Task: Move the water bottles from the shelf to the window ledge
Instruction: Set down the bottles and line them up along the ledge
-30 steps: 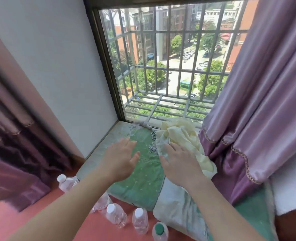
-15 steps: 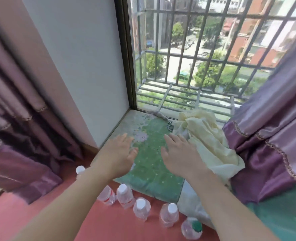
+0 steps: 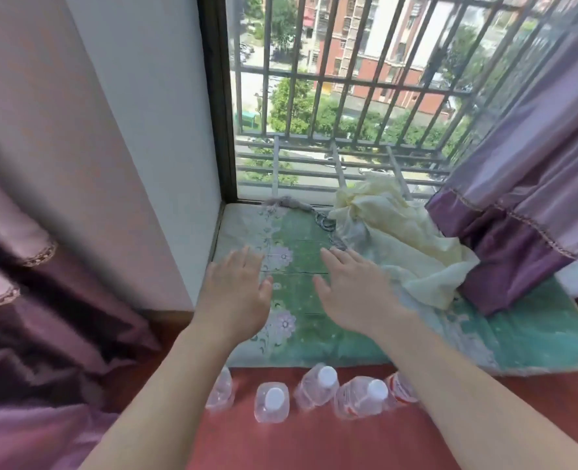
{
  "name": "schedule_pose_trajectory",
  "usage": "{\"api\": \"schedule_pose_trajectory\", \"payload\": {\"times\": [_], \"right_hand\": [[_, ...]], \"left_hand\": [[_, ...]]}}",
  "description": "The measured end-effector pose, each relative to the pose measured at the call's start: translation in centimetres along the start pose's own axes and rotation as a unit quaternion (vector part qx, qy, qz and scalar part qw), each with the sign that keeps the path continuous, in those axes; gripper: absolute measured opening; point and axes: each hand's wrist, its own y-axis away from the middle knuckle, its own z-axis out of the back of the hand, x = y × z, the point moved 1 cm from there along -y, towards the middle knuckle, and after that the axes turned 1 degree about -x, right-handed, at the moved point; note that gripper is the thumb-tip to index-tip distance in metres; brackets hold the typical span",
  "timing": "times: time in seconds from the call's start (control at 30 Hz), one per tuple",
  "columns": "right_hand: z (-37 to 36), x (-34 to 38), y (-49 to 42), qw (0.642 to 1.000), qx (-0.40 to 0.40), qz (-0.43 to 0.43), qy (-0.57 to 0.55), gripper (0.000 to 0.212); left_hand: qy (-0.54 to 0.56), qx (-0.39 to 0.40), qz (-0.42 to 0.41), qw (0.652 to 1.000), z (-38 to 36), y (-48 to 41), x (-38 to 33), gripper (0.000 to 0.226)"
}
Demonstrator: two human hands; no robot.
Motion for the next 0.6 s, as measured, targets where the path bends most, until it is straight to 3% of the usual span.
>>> {"api": "schedule_pose_trajectory", "payload": {"times": [0.23,0.6], "right_hand": [[0.0,2.5,-0.9,0.998,0.053,-0.032,-0.018,0.063],[-4.4,3.9,-0.3,0.995,0.039,0.092,0.022,0.061]], "left_hand": [[0.013,0.032,-0.005,0.999,-1.0,0.3,2.7,0.056],[-0.044,0.015,0.046,0.998,-1.7,1.4,4.3,0.057]]}}
